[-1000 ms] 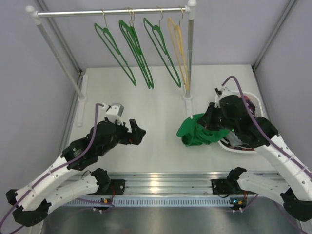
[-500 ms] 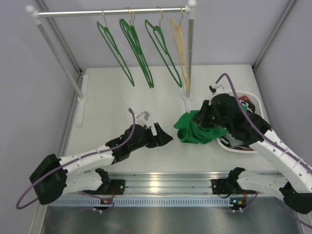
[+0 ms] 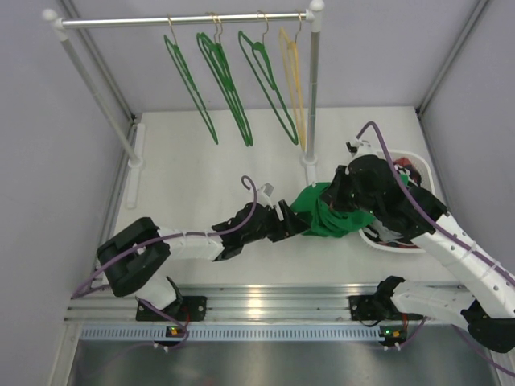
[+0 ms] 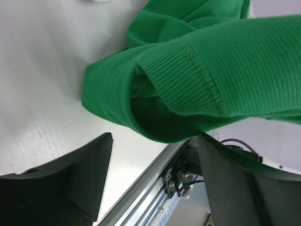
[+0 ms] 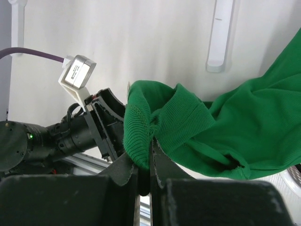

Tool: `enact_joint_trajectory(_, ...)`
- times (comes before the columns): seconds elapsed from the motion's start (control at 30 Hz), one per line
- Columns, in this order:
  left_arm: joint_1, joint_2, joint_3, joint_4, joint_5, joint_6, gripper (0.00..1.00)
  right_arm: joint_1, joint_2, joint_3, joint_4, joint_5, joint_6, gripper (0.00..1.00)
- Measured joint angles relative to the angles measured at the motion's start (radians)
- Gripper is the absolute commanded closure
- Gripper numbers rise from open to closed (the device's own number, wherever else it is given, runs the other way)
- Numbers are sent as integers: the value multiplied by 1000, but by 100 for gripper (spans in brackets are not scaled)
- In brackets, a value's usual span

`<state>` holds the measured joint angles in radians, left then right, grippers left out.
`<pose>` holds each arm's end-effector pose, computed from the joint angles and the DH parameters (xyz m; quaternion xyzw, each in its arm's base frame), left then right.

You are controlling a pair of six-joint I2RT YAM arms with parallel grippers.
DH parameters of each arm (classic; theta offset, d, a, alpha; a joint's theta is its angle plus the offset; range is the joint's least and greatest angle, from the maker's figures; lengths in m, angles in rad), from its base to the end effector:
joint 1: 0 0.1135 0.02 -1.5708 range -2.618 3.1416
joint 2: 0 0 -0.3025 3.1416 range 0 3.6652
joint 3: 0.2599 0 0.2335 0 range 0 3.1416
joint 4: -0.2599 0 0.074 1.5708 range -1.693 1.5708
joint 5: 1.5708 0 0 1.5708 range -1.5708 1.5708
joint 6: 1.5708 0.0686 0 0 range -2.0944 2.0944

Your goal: Place the tank top on the hanger

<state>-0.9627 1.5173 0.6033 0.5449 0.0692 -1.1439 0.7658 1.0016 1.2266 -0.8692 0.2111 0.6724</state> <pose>0.1801 -0.2670 0.2221 -0.0551 0.8228 -0.5051 0.2547 0.1371 0.1119 0.3924 0.0055 0.8908 0.2218 0.3965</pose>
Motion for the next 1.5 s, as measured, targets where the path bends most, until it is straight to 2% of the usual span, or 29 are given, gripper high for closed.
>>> enact_joint_trajectory(0.07, -2, 22, 17, 13, 3, -12, 42, 0, 0, 0, -6, 3, -3, 100)
enact_joint_trajectory(0.1, -3, 31, 25, 18, 3, -16, 65, 0, 0, 0, -10, 4, -5, 100)
enact_joint_trajectory(0.2, -3, 43, 43, 16, 3, -18, 100, 0, 0, 0, -16, 6, -11, 100)
enact_joint_trajectory(0.37, -3, 9, 66, -59, -20, 24, 100, 2, 0, 7, -34, 19, -29, 100)
enact_joint_trajectory(0.53, -3, -222, 93, -339, -140, 132, 100, 4, 0, 64, -65, 48, -69, 100)
enact_joint_trajectory(0.73, -2, -523, 242, -660, -331, 266, 100, 5, 39, 195, -86, 47, -162, 100)
enact_joint_trajectory(0.87, -2, -607, 367, -792, -412, 336, 100, 10, 114, 323, -98, 40, -224, 100)
enact_joint_trajectory(0.9, -2, -612, 387, -809, -415, 345, 95, 12, 138, 360, -98, 40, -237, 100)
enact_joint_trajectory(0.97, -2, -614, 397, -816, -408, 355, 78, 19, 171, 408, -97, 39, -253, 100)
enact_joint_trajectory(1.0, -2, -610, 391, -816, -399, 352, 63, 24, 182, 421, -96, 39, -258, 100)
enact_joint_trajectory(1.13, -2, -552, 309, -761, -340, 299, 50, 47, 202, 431, -103, 38, -270, 100)
enact_joint_trajectory(1.27, -2, -443, 242, -706, -294, 223, 46, 71, 211, 431, -111, 40, -268, 100)
enact_joint_trajectory(1.5, -2, -353, 235, -573, -265, 93, 43, 116, 228, 444, -127, 62, -255, 100)
